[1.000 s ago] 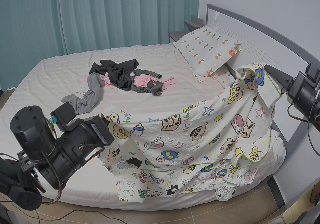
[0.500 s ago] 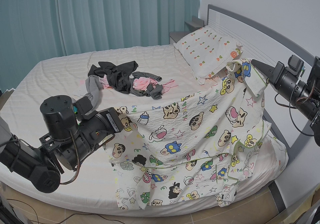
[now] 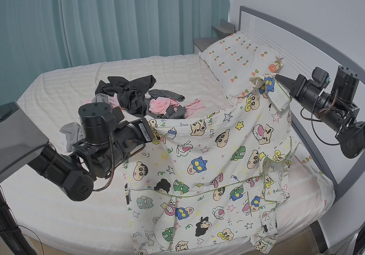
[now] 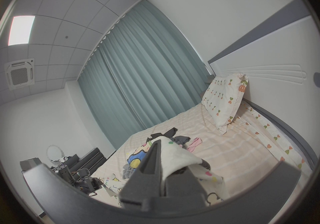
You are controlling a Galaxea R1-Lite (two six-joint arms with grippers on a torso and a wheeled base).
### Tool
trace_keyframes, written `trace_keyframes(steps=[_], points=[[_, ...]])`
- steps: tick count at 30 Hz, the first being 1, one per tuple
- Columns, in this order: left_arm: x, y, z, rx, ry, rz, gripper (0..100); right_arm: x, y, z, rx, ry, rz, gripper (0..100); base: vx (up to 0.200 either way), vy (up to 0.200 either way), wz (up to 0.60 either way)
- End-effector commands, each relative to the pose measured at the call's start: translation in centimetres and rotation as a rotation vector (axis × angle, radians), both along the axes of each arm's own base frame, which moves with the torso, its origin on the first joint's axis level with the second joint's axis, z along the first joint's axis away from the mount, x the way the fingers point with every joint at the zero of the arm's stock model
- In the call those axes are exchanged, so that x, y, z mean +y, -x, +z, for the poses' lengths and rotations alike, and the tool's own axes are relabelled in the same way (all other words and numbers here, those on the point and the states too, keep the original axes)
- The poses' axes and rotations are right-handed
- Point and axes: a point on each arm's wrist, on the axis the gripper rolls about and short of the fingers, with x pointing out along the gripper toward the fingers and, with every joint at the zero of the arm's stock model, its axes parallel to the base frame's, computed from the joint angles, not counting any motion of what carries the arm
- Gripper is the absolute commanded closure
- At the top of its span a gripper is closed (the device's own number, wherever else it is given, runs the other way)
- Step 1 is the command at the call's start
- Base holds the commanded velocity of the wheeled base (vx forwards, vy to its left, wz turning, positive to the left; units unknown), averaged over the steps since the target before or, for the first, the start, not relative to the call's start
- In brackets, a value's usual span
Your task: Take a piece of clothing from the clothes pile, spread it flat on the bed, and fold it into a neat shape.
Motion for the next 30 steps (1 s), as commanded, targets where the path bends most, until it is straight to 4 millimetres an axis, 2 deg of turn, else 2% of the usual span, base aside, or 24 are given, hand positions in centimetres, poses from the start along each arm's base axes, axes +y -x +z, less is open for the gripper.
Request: trace_keyframes(steps=[1, 9, 11, 12, 15, 16, 23, 27, 28, 30], points=[[-0.9, -2.9, -3.0, 0.082, -0.041, 0.020, 100, -0.2, -3.1, -3.7, 0.078, 0.014, -0.026, 100, 0.200, 0.000, 0.00], [-1.7, -6.1, -5.3, 0.097, -0.053, 0.045, 100, -0.7, -6.6, -7.6, 0.152, 0.025, -0.059, 100, 0.025, 0.000, 0.00], [-1.7, -6.1, -5.4, 0.097, -0.053, 0.045, 100, -0.7, -6.6, -7.6, 0.152, 0.025, -0.058, 100, 0.000, 0.000, 0.00], [-2.2, -7.0, -6.5, 0.113, -0.064, 0.049, 100, -0.9, -7.6, -8.8, 0.170, 0.027, -0.069, 100, 0.000, 0.000, 0.00], [-2.4, -7.6, -7.2, 0.137, -0.076, 0.056, 100, -1.0, -8.1, -9.4, 0.179, 0.028, -0.072, 100, 0.000, 0.000, 0.00], [-2.7, -8.5, -8.0, 0.158, -0.089, 0.062, 100, -1.0, -8.9, -10.3, 0.190, 0.030, -0.073, 100, 0.000, 0.000, 0.00], [-3.3, -10.3, -9.5, 0.144, -0.099, 0.125, 100, -1.0, -10.4, -12.2, 0.203, 0.033, -0.081, 100, 0.000, 0.000, 0.00], [-3.9, -11.5, -11.1, 0.145, -0.121, 0.191, 100, -1.0, -11.6, -13.6, 0.218, 0.035, -0.082, 100, 0.000, 0.000, 0.00], [-3.9, -11.7, -11.6, 0.158, -0.129, 0.192, 0, -1.0, -11.9, -14.0, 0.221, 0.036, -0.084, 100, 0.000, 0.000, 0.00], [-4.0, -12.2, -12.2, 0.181, -0.138, 0.200, 0, -1.0, -12.5, -15.0, 0.233, 0.038, -0.088, 100, 0.000, 0.000, 0.00]])
